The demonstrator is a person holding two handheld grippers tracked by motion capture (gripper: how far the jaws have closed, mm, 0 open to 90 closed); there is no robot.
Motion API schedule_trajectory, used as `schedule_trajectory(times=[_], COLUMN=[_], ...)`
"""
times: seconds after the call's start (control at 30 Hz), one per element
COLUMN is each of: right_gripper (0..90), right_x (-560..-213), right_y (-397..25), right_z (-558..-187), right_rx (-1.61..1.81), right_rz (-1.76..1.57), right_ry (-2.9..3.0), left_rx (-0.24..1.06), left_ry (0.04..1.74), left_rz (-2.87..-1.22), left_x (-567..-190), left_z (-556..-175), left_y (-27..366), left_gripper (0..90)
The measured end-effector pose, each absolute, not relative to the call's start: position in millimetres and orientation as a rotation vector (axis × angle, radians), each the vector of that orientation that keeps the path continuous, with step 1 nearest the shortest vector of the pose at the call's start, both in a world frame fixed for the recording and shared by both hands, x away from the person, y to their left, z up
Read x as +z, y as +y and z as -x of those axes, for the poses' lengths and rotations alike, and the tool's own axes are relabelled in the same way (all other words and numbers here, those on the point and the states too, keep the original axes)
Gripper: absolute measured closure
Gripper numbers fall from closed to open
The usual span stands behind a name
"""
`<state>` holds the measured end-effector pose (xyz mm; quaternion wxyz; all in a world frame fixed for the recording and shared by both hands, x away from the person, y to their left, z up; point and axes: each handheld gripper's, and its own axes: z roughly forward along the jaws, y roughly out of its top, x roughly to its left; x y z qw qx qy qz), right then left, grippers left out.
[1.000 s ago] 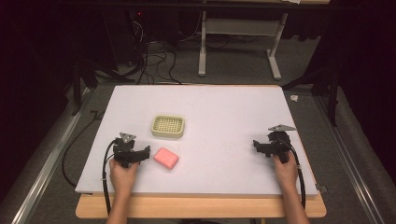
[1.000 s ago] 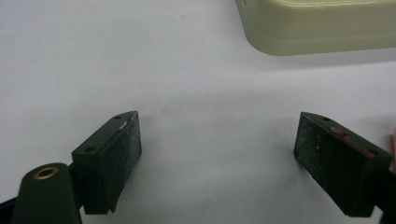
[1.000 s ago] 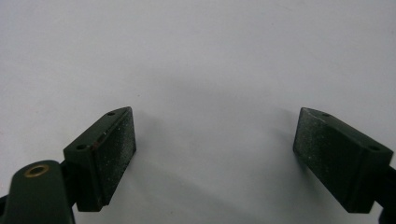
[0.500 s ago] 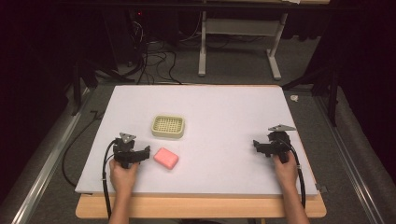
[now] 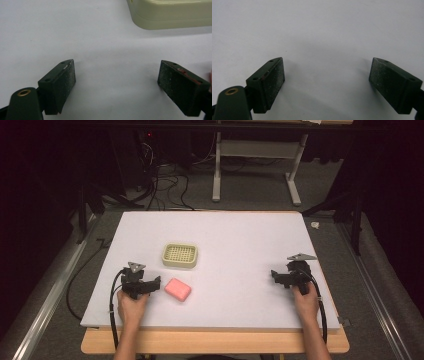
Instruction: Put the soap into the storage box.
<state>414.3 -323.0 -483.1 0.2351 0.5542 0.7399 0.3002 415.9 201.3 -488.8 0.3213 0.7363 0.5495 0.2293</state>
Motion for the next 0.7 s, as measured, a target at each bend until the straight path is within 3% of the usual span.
schedule_trajectory(times=[0.7], right_gripper=[13.6], right_x=[-483], right_y=[-323], right_z=[-414], right_rx=[0.824], right_rz=[-1.521], right_ry=[2.029], left_rx=[0.573], left_ry=[1.413], left_rz=[-1.905], left_x=[-476], left_z=[-412], left_y=[199], left_gripper=[12.0])
